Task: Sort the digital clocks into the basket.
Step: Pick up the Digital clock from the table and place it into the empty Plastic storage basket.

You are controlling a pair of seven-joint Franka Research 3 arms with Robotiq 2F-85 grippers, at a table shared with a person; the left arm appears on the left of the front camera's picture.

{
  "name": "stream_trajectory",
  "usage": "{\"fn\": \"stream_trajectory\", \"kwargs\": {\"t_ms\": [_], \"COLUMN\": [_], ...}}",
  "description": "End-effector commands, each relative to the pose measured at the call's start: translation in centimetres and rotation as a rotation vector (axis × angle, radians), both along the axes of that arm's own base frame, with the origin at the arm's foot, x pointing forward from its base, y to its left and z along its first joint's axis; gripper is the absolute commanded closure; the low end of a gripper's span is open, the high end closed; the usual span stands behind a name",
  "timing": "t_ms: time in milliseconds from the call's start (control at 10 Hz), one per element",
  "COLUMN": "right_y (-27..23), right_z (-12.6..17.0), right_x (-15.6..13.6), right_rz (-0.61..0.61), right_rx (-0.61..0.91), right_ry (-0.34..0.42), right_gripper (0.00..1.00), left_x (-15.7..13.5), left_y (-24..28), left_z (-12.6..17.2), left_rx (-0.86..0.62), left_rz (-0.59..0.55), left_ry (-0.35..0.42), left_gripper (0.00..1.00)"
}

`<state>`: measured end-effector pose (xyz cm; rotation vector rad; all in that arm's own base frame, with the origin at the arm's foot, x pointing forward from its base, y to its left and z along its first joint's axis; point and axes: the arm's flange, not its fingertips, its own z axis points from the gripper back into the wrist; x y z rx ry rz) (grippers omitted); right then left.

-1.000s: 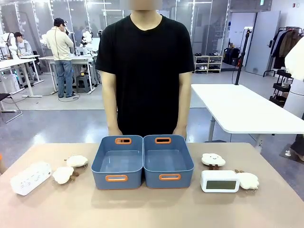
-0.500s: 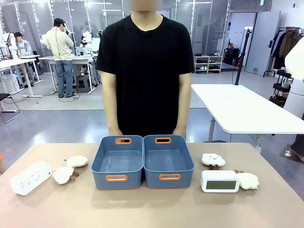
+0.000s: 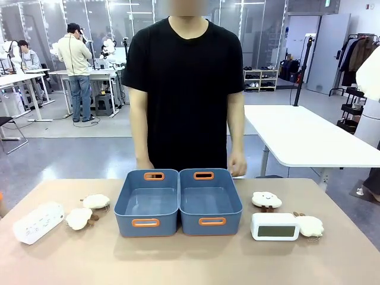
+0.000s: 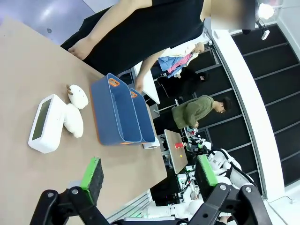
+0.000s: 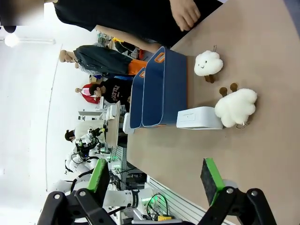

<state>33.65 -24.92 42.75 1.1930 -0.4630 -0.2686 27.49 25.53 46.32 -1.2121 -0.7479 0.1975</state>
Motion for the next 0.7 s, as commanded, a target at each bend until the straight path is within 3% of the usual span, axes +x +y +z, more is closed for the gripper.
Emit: {"fn": "stream_trajectory", "kwargs": {"t_ms": [0,600], "right_y": [0.09,0.09], "right_z": [0.09,0.09], "right_x": [-0.01,-0.01], "right_rz": [0.01,0.01], "right_rx": [0.003,0.003], "right_ry": [-0.006,-0.006], "right_gripper": [0.0,0.0], "left_x": [-0.05,-0.05], "left_y": [0.07,0.07], "left_z": [0.22,0.22], "left_rx": [-0.004,-0.004], "left_rz": [-0.008,-0.008], "left_ry": [-0.013,-0.013], "left_gripper": [0.0,0.0]}}
